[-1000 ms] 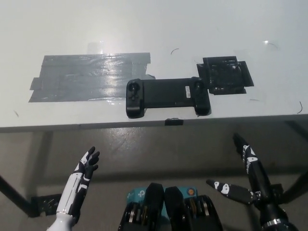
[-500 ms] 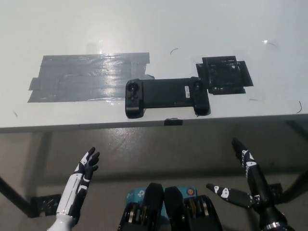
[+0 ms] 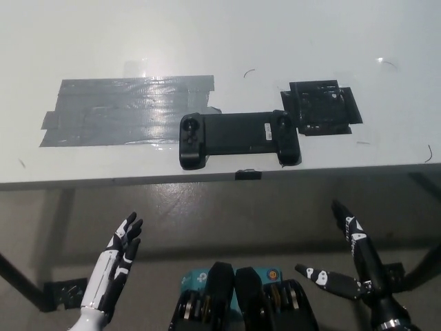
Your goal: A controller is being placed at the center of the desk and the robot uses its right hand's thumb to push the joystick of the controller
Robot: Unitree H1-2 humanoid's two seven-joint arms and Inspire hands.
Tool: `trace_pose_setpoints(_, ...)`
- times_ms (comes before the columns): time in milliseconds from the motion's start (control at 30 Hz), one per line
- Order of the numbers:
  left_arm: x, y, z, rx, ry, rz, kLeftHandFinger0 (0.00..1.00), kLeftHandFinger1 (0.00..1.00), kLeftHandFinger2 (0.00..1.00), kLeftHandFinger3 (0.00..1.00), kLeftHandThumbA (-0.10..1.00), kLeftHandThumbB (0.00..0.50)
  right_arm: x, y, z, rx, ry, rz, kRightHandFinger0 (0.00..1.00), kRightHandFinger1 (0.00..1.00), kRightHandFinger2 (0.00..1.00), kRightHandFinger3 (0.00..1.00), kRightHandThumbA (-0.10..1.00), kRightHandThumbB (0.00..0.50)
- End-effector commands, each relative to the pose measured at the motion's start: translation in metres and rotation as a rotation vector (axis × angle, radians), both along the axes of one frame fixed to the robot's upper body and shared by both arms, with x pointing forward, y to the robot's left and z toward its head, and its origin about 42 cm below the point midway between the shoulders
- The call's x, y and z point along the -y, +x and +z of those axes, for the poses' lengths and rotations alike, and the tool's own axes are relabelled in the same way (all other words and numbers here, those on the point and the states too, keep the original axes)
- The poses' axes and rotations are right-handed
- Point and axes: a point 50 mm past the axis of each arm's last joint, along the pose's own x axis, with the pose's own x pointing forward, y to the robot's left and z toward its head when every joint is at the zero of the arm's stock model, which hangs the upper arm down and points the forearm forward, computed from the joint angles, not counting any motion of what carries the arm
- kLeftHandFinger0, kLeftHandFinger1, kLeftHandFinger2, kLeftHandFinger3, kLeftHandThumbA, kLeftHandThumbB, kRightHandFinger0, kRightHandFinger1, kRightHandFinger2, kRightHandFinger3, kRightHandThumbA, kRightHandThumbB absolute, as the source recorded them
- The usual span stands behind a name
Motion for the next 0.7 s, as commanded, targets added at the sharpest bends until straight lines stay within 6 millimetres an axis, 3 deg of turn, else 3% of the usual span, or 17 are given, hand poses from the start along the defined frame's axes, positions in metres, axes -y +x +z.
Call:
trace_pose_setpoints(0, -0.0029, -0.0026, 0.0047, 0.032, 0.002, -0.005, 1.0, 1.0, 1.0, 1.0, 0.93, 0.038, -0.0045, 0.0005, 0.0067, 0.066, -0.005, 0.036, 1.0, 1.0, 1.0, 1.0, 0.97, 0.227)
trace_pose_setpoints(667, -0.0044, 0.0006, 0.0043, 0.037, 0.007, -0.002, 1.0, 1.0, 1.0, 1.0, 0.93, 0.037, -0.0059, 0.0048, 0.0069, 0.07, -0.013, 0.034, 1.0, 1.0, 1.0, 1.0, 0.97, 0.242)
